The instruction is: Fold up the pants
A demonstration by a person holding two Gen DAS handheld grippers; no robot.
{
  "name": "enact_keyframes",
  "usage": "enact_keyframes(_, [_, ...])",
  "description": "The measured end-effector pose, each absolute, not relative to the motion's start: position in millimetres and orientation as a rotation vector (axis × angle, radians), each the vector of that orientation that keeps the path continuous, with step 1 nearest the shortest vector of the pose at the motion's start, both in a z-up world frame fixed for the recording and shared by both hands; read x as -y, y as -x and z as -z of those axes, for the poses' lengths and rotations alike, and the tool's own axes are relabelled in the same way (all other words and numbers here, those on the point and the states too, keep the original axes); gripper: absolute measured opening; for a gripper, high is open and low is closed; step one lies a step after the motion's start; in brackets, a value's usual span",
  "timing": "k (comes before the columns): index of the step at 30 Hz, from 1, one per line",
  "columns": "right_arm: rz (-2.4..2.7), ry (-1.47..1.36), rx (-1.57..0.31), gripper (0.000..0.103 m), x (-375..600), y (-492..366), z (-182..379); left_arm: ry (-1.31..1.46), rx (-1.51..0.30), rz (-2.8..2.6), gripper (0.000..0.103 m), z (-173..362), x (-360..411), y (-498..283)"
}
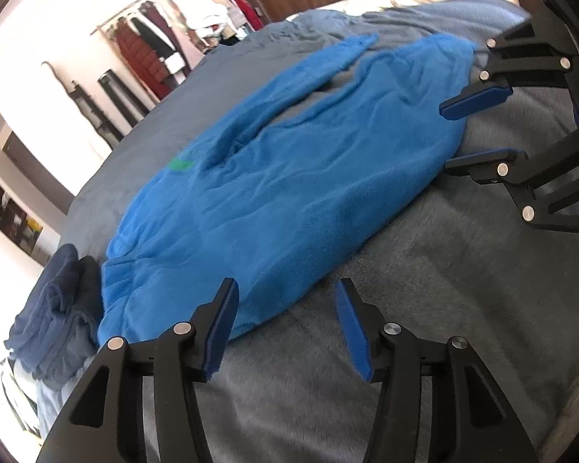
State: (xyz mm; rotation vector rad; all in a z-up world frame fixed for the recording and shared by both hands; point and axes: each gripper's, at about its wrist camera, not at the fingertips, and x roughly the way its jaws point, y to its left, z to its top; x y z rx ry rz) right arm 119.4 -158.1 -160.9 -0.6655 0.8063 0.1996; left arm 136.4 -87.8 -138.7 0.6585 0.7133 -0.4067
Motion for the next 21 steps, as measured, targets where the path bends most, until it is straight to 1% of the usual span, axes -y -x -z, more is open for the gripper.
enact_keyframes(5, [-0.143, 0.557, -0.757, 0.037, 169.4, -109.2, 135.0, -0.579, -0.662, 0.369, 0.055, 105.7, 84.4, -125.1])
enact_keyframes(9, [-0.104, 0.474, -0.720, 0.037, 183.3, -101.9, 113.1, -0.549, -0.587, 0.371, 0.058, 78.2, 92.1, -115.6])
enact_keyframes(13, [-0.089, 0.360, -0.691, 0.037, 202.9, -94.1, 91.9, -0.509, -0.516, 0.385, 0.058, 56.2, 108.5, -112.8])
enact_keyframes(18, [-0.080, 0.253, -0.656, 0.037, 224.1, -85.6, 70.1, -0.418, -0.502, 0.434, 0.058, 40.7, 136.1, -119.3])
enact_keyframes(21, [-0.064, 0.213, -0.634, 0.037, 238.8, -81.7, 62.5, -0.374, -0.511, 0.459, 0.060, 34.8, 151.4, -123.9])
